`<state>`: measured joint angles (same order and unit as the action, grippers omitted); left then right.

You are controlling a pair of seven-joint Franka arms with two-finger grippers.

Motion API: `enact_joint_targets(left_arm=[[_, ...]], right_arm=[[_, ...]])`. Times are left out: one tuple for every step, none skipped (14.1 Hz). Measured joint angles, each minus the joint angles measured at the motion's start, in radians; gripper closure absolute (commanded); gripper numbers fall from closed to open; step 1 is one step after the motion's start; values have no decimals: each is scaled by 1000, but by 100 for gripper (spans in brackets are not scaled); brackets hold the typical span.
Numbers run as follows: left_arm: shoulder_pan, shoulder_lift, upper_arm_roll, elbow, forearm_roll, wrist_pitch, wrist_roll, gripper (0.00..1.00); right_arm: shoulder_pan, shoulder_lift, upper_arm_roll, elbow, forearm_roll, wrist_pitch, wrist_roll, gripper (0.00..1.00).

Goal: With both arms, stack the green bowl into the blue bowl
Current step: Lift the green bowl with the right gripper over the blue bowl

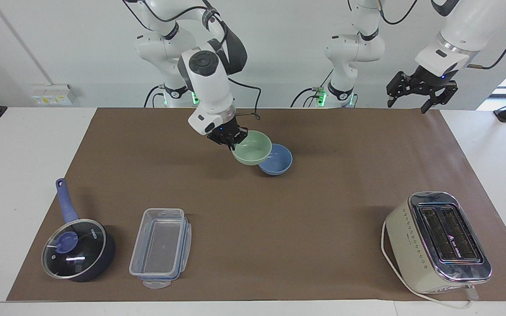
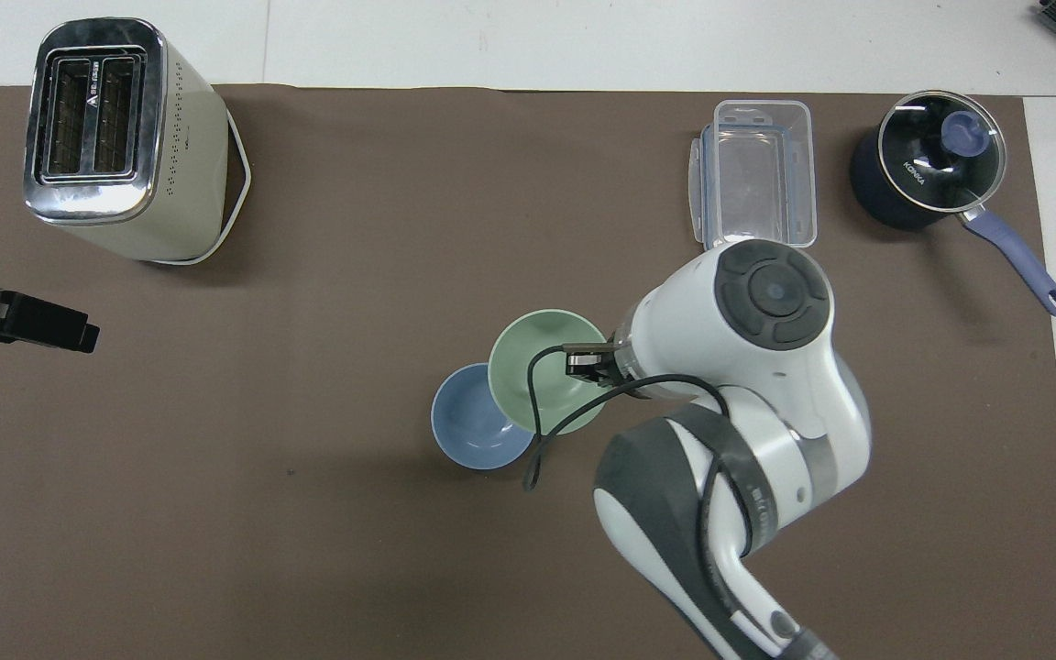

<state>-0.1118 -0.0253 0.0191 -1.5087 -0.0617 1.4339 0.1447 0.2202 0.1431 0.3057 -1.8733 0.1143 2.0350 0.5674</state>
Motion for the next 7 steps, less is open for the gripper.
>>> enact_joint_targets(left_arm=[[0,0,0,0,0,0,0,0],[0,0,0,0,0,0,0,0],[0,0,0,0,0,1,0,0],[0,0,0,0,0,1,0,0],[0,0,0,0,0,1,0,0],[0,0,0,0,0,1,0,0],[0,0,0,0,0,1,0,0]], right_arm=[[30,17,0,0,0,27,41,100],[59,32,0,0,0,52,79,100],[84,48,0,0,0,75,112,100],[104,63,0,0,0,94,135,100],[117,77,-1,0,0,102,148,100],[122,90,-1,0,0,106,152,100],[122,100,-2,0,0,106,152,100]])
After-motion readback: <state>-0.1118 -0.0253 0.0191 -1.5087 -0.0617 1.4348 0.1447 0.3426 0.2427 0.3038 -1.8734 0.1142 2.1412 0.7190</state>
